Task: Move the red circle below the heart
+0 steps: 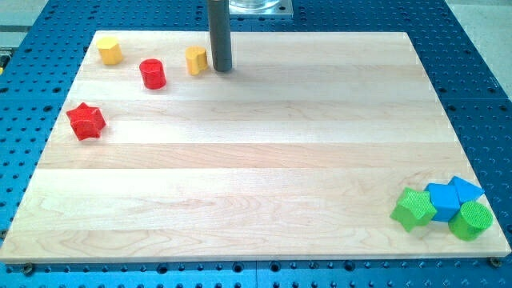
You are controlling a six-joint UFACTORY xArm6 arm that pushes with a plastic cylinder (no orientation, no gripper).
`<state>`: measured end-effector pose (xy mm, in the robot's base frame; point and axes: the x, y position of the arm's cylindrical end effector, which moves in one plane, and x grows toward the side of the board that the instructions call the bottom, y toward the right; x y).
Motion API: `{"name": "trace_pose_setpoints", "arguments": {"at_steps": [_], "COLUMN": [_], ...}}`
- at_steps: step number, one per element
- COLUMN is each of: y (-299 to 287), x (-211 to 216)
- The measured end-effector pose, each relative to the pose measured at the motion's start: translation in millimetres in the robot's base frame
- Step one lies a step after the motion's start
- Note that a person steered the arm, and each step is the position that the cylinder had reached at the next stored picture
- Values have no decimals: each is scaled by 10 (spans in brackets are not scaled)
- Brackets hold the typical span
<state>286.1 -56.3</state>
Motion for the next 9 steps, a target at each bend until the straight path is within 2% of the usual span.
{"name": "trace_pose_setpoints", "arguments": {"at_steps": [2,4,5,6,7,8,9], "y": [-1020,-909,-414,-176,-959,-1291,-1150], "x": [-9,2,119,-67,-196,-263,-263]}}
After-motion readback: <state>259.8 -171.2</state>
